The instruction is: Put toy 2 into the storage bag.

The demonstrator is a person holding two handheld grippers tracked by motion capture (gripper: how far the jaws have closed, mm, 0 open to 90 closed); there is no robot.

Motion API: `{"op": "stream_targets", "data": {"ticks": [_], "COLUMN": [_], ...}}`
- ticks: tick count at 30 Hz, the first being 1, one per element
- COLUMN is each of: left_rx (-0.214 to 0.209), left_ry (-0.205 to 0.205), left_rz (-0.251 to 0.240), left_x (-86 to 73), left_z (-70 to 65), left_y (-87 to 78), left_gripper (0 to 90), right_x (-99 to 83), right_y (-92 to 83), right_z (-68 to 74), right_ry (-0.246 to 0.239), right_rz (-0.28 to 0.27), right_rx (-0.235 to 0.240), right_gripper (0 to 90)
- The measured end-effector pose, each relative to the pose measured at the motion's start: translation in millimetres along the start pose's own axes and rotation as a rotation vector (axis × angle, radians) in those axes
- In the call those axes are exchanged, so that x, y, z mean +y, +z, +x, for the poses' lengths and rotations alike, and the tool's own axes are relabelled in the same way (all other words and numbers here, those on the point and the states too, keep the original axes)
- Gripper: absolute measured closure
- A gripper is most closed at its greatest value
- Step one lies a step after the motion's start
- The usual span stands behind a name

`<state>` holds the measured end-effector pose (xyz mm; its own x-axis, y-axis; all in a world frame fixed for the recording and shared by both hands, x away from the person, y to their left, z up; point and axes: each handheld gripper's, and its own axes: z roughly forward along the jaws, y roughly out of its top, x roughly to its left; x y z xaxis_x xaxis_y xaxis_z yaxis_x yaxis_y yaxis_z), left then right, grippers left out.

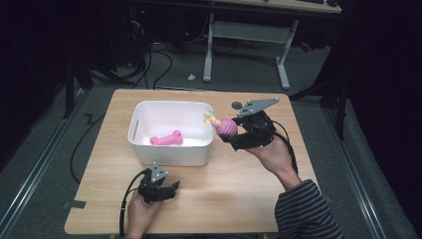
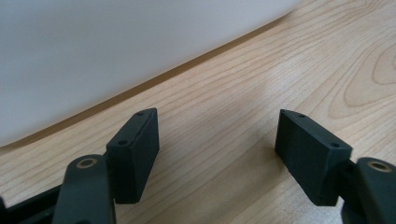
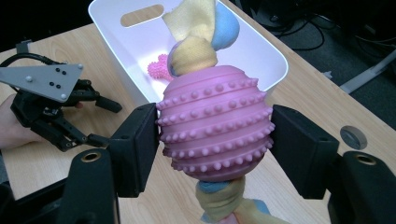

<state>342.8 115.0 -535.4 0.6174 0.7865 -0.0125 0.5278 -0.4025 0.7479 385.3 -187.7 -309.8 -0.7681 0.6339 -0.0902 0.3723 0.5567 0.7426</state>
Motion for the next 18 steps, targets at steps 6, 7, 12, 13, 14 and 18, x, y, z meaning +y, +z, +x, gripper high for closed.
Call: {"op": "stream_targets", "data": {"ticks": [6,7,12,13,14,18], "left_rx": [0.001,0.001,-0.001,-0.002,-0.002,-0.003], "left_ry": [0.001,0.001,0.002,0.002,0.003,0.005], "left_rz": [0.000,0.000,0.001,0.001,0.000,0.001], "left_x": [0.0,0.0,0.1,0.1,0.0,0.0], "left_z": [0.1,0.1,0.1,0.0,-0.1,-0.1], "left_y": [0.0,0.0,0.0,0.0,0.0,0.0], "left_gripper": [30.9,30.8,30.4,30.4,30.3,30.2], "right_x": [11.9,14.3,26.0,26.0,27.8,35.9], "right_y": [8.3,9.7,22.0,22.0,25.1,35.7], "right_z": [-2.6,-2.7,-4.1,-4.1,-4.6,-4.7], "right_ry": [-0.006,-0.008,-0.017,-0.017,-0.017,-0.022], "right_rz": [0.007,0.010,0.027,0.027,0.033,0.043], "right_rx": [0.009,0.007,-0.003,-0.003,-0.001,0.009], "right_gripper": [34.8,34.9,34.8,34.8,34.8,34.8]}}
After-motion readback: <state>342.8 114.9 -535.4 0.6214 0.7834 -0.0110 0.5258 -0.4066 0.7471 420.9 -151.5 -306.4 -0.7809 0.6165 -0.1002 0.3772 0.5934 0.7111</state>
